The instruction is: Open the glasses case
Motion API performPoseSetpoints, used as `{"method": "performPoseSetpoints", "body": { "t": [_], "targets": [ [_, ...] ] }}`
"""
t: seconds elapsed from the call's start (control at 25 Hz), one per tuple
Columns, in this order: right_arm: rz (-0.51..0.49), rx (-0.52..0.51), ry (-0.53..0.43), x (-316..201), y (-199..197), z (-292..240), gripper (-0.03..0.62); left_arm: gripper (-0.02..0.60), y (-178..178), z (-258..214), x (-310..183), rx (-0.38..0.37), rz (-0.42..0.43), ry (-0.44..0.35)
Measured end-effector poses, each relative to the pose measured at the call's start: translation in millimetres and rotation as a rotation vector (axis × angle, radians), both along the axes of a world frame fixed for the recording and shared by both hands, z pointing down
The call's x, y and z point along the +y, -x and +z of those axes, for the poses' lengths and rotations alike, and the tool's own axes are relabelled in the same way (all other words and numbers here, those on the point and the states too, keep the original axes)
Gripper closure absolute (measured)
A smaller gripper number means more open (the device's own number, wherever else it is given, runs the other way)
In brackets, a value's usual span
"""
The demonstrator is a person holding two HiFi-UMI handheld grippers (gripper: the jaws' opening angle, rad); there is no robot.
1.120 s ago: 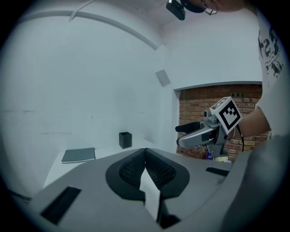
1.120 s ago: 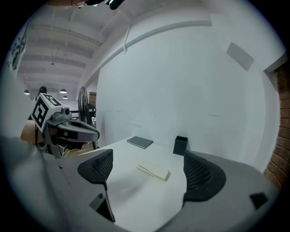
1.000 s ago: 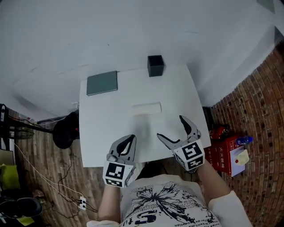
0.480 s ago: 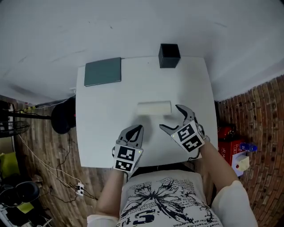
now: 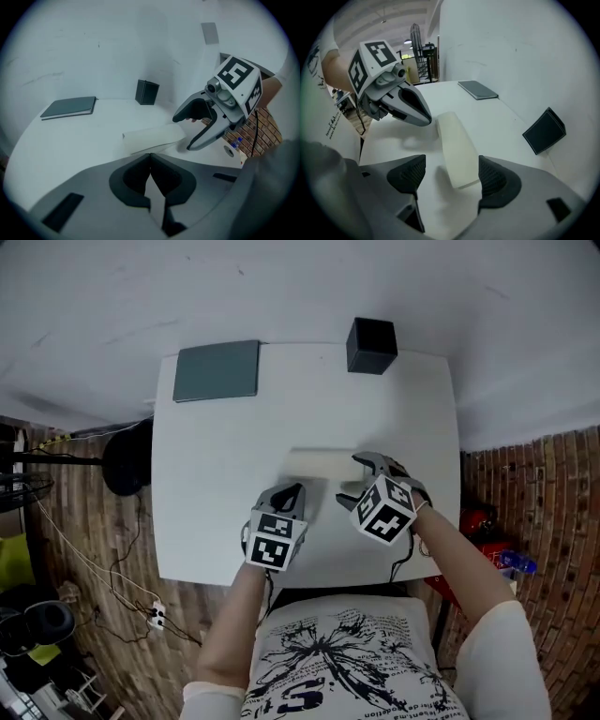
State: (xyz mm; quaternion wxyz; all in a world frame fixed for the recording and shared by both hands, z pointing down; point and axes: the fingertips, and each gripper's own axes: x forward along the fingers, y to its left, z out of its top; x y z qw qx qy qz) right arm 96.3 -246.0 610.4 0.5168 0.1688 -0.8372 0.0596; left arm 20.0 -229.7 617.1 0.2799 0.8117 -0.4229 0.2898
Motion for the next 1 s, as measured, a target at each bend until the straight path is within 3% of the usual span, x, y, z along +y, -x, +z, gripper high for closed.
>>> {"method": "performPoseSetpoints", "body": {
  "t": [0.28, 0.4, 0.44, 0.8, 1.0],
  "targets": [
    [-0.163, 0.128, -0.054, -5.2, 1.8, 17.3, 0.249, 0.568, 0.0, 12.9, -13.7, -0.008, -0.062, 0.058],
    [-0.172, 0.153, -0.102, -14.6, 1.5, 19.0, 0.287, 0.568, -2.1, 16.5, -17.7, -0.009, -0.062, 0.088],
    [-0.172, 0.159, -0.118, -17.4, 1.4, 18.6, 0.333, 0.568, -2.1, 17.4, -17.6, -0.012, -0.062, 0.095],
    [-0.195, 0.159, -0.132, -19.2, 2.5, 17.1, 0.339, 0.568, 0.3, 20.5, -18.4, 0.003, -0.085, 0.113],
    [-0.231, 0.150, -0.143, -17.9, 5.3, 9.2, 0.384, 0.568, 1.8, 20.8, -18.0, 0.010, -0.087, 0.120]
  ]
}}
